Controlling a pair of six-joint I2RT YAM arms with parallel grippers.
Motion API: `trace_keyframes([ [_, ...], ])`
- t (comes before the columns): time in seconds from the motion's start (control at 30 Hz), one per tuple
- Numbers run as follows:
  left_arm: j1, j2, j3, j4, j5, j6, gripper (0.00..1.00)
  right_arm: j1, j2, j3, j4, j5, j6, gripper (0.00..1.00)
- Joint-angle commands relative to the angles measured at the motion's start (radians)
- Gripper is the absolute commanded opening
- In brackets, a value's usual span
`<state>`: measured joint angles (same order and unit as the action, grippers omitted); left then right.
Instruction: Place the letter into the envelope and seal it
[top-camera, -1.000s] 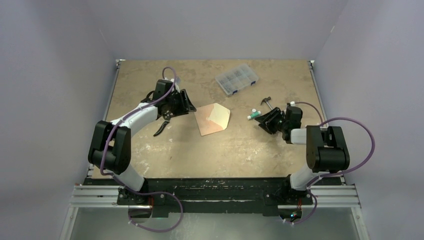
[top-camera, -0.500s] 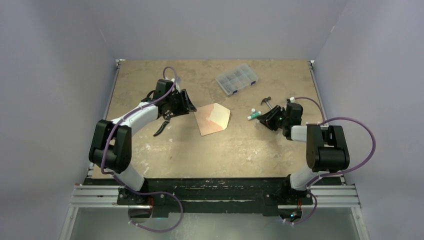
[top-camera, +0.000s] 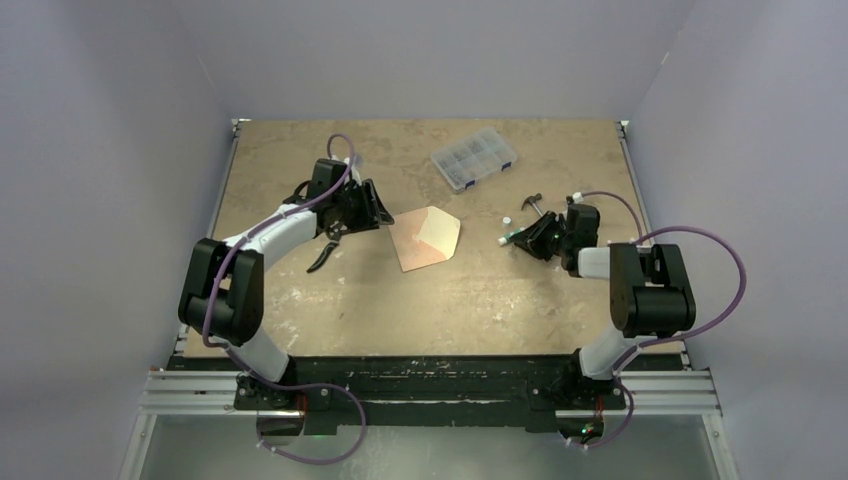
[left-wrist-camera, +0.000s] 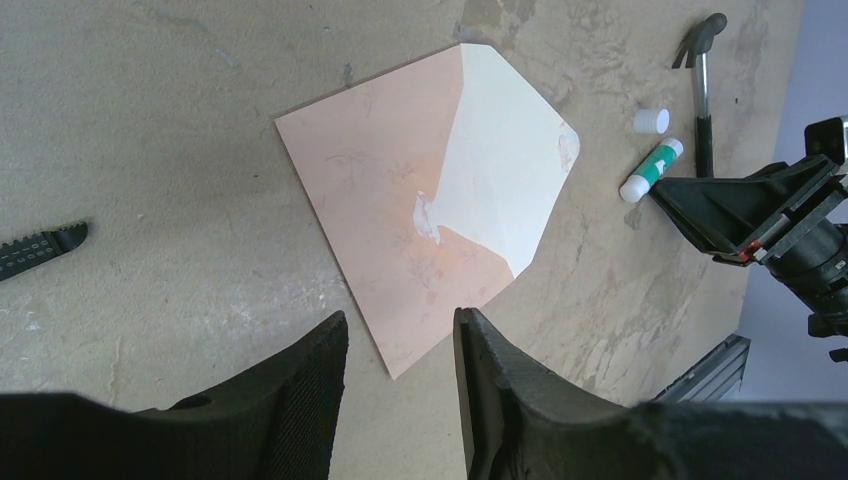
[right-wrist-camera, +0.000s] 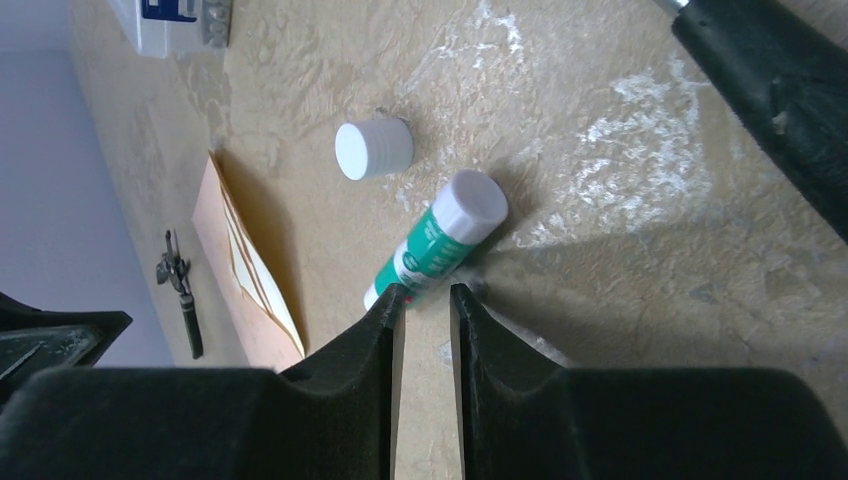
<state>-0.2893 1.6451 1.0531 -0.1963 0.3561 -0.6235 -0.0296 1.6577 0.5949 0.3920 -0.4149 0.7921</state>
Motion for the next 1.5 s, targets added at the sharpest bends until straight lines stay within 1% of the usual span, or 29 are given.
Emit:
trace_keyframes([
  [0.0, -0.002, 0.007, 0.027, 0.024, 0.018, 0.015, 0.42, 0.015, 0.008, 0.042, 0.011, -0.018, -0.026, 0.25],
  [0.3, -0.002, 0.005, 0.024, 0.021, 0.021, 0.019, 0.42, 0.022, 0.024, 0.053, 0.006, 0.019, -0.029, 0.25],
  [0.43, -0.002, 0.001, 0.025, 0.016, 0.020, 0.024, 0.42, 0.050, -0.006, 0.053, -0.007, 0.027, -0.031, 0.26],
  [0.67, -0.002, -0.001, 0.024, 0.015, 0.021, 0.024, 0.42, 0.052, -0.067, 0.064, -0.042, 0.031, -0.041, 0.28],
  [1.03, -0.002, -0.003, 0.016, 0.019, 0.029, 0.021, 0.42, 0.057, -0.087, 0.061, -0.077, 0.038, -0.059, 0.29],
  [1.1, -0.002, -0.005, 0.013, 0.019, 0.027, 0.022, 0.42, 0.059, -0.102, 0.059, -0.114, 0.040, -0.072, 0.29],
  [1.17, -0.002, -0.007, 0.012, 0.016, 0.027, 0.024, 0.42, 0.059, -0.135, 0.056, -0.172, 0.055, -0.088, 0.31],
  [1.27, -0.002, -0.007, 0.009, 0.019, 0.025, 0.024, 0.42, 0.059, -0.185, 0.042, -0.237, 0.087, -0.111, 0.39],
  [1.37, -0.002, 0.000, 0.009, 0.023, 0.027, 0.024, 0.42, 0.059, -0.194, 0.023, -0.241, 0.102, -0.117, 0.44],
  [1.47, -0.002, 0.003, 0.008, 0.026, 0.031, 0.023, 0.42, 0.059, -0.161, 0.019, -0.213, 0.091, -0.108, 0.48],
])
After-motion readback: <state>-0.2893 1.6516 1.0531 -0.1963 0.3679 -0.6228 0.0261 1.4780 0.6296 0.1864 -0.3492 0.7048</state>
